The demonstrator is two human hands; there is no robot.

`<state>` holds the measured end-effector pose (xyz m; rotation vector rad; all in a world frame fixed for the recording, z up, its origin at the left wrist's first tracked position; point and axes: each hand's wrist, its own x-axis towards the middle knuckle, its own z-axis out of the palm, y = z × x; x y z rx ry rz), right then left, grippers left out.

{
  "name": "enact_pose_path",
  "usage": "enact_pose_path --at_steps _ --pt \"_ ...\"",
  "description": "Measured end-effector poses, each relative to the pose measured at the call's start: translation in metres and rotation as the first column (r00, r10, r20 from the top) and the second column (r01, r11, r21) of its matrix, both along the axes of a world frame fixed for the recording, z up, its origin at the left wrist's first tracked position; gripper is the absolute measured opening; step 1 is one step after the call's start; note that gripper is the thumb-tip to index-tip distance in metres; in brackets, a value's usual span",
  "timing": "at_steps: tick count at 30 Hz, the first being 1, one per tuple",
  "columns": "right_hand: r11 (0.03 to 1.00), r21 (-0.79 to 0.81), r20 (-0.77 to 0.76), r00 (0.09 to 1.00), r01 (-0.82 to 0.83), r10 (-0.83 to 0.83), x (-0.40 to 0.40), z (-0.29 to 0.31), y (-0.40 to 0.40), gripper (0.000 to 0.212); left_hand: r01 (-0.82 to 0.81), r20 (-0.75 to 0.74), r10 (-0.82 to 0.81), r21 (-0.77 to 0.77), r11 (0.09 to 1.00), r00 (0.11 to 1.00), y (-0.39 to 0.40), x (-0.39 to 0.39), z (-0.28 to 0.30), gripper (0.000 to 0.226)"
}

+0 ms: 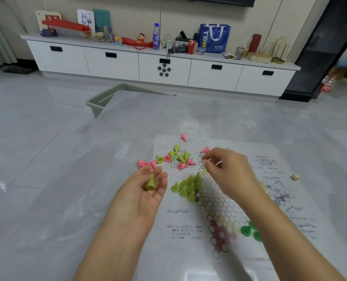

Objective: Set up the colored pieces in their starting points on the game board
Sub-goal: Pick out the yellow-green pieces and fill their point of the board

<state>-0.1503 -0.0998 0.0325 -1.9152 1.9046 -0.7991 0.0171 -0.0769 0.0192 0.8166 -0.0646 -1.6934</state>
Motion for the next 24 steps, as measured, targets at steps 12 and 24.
enact_pose_path --at_steps 12,24 --pt "0.936 0.352 -0.557 0.798 -0.024 0.230 0.047 -0.024 -0.108 0.026 0.031 0.005 -0.031 0.019 0.999 1.000 -0.004 0.014 0.001 0.023" --pt "0.889 0.188 0.183 0.904 -0.417 0.386 0.054 0.039 -0.007 0.004 0.127 -0.072 -0.126 0.004 0.992 0.989 0.000 0.006 0.007 0.024"
